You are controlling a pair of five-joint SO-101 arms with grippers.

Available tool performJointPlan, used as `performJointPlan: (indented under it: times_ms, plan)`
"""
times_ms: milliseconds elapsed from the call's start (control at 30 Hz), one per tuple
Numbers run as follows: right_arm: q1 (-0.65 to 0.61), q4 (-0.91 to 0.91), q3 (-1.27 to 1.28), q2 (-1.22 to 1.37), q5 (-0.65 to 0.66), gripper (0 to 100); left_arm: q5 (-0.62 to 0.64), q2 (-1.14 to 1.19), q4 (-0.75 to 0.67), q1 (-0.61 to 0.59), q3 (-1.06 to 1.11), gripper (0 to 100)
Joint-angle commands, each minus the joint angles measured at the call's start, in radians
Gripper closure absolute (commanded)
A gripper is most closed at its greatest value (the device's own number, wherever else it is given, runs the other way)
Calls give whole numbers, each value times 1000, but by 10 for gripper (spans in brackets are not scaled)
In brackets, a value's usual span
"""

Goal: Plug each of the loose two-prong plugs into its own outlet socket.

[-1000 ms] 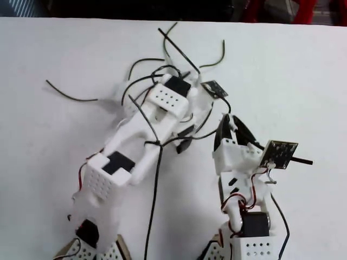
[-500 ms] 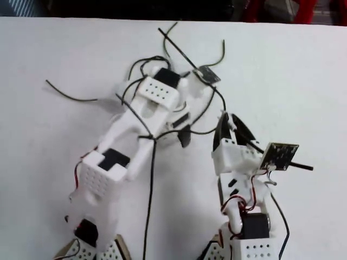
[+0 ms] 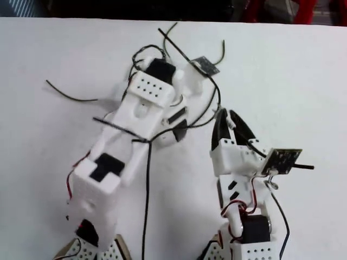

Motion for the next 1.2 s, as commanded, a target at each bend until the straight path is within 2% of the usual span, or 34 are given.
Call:
performJointPlan:
  times_ms: [0,100,267,433,600,800,900,1167]
  plan:
    - [2,-2,6,4,15,981,23,-361,8,-7,54,753]
    - [1,-2,6,4,15,981,78,-544,-21,-18,173,755]
    - [-82,41,3,4,15,981,198,-846,-120,-105,463,755]
    - [-156,77,3,4,15,981,212,-1139,-351,-194,839,755]
    - [-154,77,3,5,28,981,213,-1359,-559,-280,1186,752]
    - [-150,84,-11,7,72,982,215,-1449,-698,-321,1441,752]
    - [-105,82,-40,7,117,982,293,-1454,-787,-352,1545,752]
    - [-84,-22,-49,64,209,982,334,-1455,-924,-458,1636,754]
